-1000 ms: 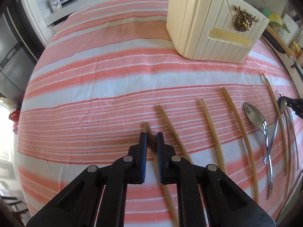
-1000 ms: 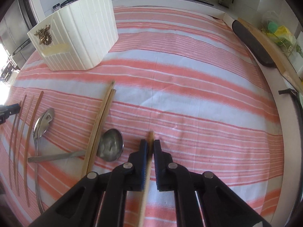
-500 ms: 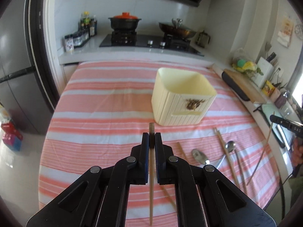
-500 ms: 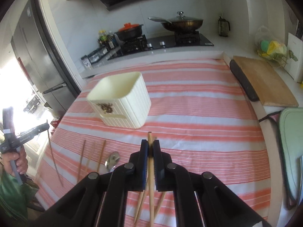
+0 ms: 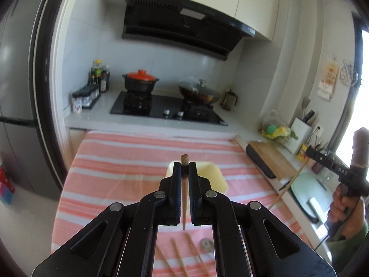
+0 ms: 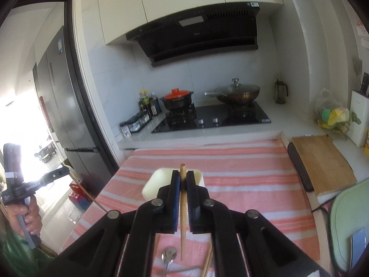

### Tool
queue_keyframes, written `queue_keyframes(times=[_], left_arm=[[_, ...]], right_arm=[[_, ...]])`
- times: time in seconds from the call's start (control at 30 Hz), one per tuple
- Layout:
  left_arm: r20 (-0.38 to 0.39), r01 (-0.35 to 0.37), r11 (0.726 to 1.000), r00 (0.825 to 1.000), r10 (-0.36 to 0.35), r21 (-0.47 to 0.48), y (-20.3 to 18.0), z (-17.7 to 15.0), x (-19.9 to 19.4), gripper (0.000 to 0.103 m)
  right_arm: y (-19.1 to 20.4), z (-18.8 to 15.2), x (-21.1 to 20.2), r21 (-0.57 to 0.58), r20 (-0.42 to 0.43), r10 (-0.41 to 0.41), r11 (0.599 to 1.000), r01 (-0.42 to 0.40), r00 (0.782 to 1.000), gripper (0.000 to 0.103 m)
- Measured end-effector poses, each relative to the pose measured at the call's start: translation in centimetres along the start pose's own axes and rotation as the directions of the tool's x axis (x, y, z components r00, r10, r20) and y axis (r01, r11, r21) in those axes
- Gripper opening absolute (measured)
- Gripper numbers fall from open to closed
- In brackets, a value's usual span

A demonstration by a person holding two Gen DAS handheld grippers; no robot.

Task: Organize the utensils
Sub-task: 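Lift the chopstick with the right gripper over the cream holder, then open the right gripper to drop the chopstick into the holder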

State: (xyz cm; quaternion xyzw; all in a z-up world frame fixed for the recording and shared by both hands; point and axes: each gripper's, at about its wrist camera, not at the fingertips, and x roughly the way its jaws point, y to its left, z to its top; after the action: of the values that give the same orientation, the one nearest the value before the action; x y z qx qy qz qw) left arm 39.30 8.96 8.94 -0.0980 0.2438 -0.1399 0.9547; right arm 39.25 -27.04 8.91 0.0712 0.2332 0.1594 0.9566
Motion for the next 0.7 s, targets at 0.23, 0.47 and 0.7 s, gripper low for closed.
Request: queue_keyframes(times=[0.23, 0.47, 0.7], left_arm=[[0.086, -0.013, 1.0, 0.996, 0.012, 0.015, -1.7, 5.8, 4.6, 0.004], [-0.125, -0.045, 0.999, 0.991, 0.043, -0.014, -0.6, 2.1, 14.4, 0.004], [-0.24, -0.143, 0.99, 0.961, 0.14, 0.006, 0.2, -2.4, 18.3, 0.045]], right_arm=[[3.0, 6.3, 5.2, -0.068, 0.16, -0.005, 0.998, 0.016, 0.987, 0.006], [2.4, 2.9, 15.8, -0.065, -0.061, -0.028, 0.998, 0.024, 0.998, 0.006], [1.8, -1.6, 20.4, -0.081, -0.213, -0.046, 0.996, 0.029, 0.976, 0.014]])
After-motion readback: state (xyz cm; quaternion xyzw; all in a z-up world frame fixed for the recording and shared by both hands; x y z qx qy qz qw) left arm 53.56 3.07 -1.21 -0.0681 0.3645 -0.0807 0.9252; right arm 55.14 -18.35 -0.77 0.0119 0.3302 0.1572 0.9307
